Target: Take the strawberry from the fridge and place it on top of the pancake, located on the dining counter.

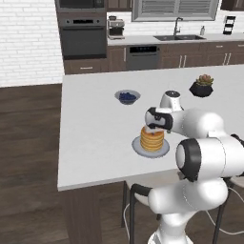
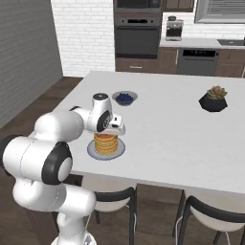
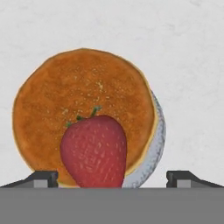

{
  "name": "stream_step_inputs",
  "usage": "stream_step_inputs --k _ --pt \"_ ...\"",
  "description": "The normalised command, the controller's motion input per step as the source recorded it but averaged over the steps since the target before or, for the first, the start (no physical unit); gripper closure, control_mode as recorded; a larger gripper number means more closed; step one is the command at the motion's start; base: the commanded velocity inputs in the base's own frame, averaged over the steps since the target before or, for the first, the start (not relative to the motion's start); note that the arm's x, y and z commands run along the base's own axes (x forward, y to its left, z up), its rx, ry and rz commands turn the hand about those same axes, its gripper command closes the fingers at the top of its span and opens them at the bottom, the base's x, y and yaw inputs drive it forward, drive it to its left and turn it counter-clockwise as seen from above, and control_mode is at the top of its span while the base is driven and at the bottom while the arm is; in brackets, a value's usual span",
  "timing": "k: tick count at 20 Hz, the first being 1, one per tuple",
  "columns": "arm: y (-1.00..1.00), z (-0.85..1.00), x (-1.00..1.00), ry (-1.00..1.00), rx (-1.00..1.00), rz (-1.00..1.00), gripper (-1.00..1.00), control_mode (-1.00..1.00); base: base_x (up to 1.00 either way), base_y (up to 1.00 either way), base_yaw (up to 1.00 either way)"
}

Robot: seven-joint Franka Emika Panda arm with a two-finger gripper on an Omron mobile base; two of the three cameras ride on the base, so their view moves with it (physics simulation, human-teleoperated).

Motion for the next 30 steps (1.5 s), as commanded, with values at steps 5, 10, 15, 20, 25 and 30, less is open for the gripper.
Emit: stream_step_inputs --k 5,10,15,20,25,30 --pt "0.04 0.59 -0.31 -0.04 -0.01 0.0 -1.0 -1.0 0.0 0.0 0.0" --pt "0.07 0.94 -0.3 -0.13 -0.04 0.0 -1.0 -1.0 0.0 0.0 0.0" --pt "0.11 0.8 -0.47 -0.15 -0.01 0.0 -1.0 -1.0 0.0 0.0 0.0" --pt "0.1 0.54 -0.71 -0.11 0.01 0.0 -1.0 -1.0 0.0 0.0 0.0" --pt "0.03 0.61 -0.83 -0.11 0.0 0.0 -1.0 -1.0 0.0 0.0 0.0" --pt "0.0 0.67 -0.95 -0.12 0.0 0.0 -1.0 -1.0 0.0 0.0 0.0"
